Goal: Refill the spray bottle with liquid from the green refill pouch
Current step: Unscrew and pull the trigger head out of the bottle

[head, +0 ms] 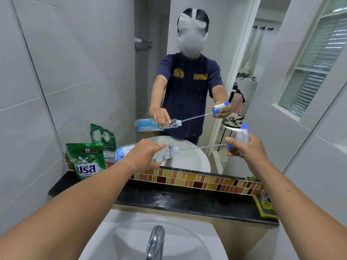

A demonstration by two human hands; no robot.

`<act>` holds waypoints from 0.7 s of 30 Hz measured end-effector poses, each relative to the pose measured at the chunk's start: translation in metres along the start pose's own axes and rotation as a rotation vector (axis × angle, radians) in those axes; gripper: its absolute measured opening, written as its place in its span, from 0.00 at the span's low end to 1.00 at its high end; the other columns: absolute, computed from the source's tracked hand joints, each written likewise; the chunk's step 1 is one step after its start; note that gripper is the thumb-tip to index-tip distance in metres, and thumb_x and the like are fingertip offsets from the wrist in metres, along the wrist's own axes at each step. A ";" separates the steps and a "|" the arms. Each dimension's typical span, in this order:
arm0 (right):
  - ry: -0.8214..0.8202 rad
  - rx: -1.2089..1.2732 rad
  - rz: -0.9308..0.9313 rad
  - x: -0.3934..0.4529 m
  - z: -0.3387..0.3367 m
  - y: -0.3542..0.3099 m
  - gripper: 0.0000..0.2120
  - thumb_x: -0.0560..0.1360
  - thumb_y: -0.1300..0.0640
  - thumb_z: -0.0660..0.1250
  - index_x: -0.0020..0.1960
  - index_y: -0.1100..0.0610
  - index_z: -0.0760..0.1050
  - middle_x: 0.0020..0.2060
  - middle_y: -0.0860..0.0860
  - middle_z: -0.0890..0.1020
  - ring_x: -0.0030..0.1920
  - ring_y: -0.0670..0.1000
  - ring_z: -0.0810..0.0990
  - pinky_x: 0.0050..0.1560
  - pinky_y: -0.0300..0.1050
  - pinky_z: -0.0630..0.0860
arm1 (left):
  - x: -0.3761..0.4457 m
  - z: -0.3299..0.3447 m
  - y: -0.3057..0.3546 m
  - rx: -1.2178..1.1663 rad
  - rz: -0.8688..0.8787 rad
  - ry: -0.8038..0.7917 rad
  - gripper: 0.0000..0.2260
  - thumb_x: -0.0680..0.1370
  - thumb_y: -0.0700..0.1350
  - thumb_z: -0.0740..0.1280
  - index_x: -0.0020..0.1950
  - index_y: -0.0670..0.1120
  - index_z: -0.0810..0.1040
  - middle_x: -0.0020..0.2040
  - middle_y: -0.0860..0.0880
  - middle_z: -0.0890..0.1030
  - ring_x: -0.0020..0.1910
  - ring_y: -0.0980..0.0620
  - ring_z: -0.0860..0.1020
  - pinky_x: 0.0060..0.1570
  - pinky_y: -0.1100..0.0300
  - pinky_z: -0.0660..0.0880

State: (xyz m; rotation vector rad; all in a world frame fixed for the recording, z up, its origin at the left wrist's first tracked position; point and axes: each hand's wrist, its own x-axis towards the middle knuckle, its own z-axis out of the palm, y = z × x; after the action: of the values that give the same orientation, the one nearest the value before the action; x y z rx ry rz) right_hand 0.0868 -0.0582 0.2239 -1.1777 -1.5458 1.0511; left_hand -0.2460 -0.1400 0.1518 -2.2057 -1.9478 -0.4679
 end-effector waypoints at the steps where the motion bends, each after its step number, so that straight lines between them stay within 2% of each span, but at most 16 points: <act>1: -0.022 -0.025 -0.021 0.000 0.001 0.000 0.19 0.72 0.55 0.77 0.58 0.60 0.77 0.47 0.61 0.82 0.42 0.60 0.84 0.45 0.54 0.84 | 0.000 0.001 0.000 -0.007 -0.007 -0.004 0.32 0.76 0.56 0.71 0.78 0.53 0.64 0.66 0.51 0.78 0.62 0.51 0.73 0.66 0.54 0.67; 4: -0.038 -0.093 -0.066 -0.001 0.006 0.000 0.20 0.71 0.55 0.77 0.60 0.58 0.77 0.50 0.60 0.82 0.46 0.61 0.85 0.42 0.46 0.83 | 0.002 0.002 0.000 -0.019 -0.011 -0.014 0.33 0.75 0.55 0.72 0.78 0.53 0.64 0.67 0.51 0.78 0.63 0.51 0.72 0.67 0.53 0.67; 7: -0.024 -0.114 -0.065 0.004 0.007 0.001 0.21 0.71 0.54 0.77 0.61 0.58 0.76 0.51 0.59 0.82 0.46 0.61 0.85 0.41 0.44 0.82 | 0.003 0.001 -0.002 -0.012 -0.002 -0.014 0.32 0.76 0.55 0.72 0.78 0.53 0.64 0.66 0.51 0.78 0.62 0.51 0.73 0.65 0.54 0.67; 12: 0.001 -0.079 -0.019 0.009 0.007 0.011 0.23 0.72 0.54 0.77 0.63 0.61 0.75 0.49 0.60 0.82 0.43 0.59 0.85 0.50 0.57 0.84 | 0.003 0.004 -0.006 -0.009 0.006 -0.022 0.33 0.75 0.56 0.71 0.78 0.53 0.64 0.63 0.51 0.80 0.59 0.52 0.73 0.64 0.54 0.68; 17: 0.012 0.051 0.068 0.013 -0.001 0.027 0.21 0.72 0.56 0.77 0.61 0.62 0.75 0.43 0.59 0.81 0.38 0.57 0.82 0.47 0.56 0.83 | 0.002 0.013 -0.008 -0.015 0.013 -0.009 0.32 0.75 0.55 0.71 0.77 0.52 0.65 0.60 0.52 0.81 0.56 0.53 0.74 0.62 0.57 0.66; 21: -0.026 0.123 0.162 0.014 -0.008 0.041 0.22 0.73 0.54 0.75 0.62 0.62 0.74 0.45 0.61 0.81 0.37 0.56 0.81 0.46 0.52 0.82 | 0.003 0.022 -0.008 -0.053 0.011 0.009 0.32 0.75 0.55 0.72 0.77 0.52 0.66 0.61 0.51 0.81 0.57 0.51 0.75 0.63 0.55 0.67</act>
State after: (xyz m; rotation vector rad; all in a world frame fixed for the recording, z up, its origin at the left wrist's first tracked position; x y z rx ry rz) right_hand 0.1016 -0.0364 0.1889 -1.2230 -1.4019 1.2548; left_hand -0.2506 -0.1289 0.1316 -2.2409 -1.9394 -0.5332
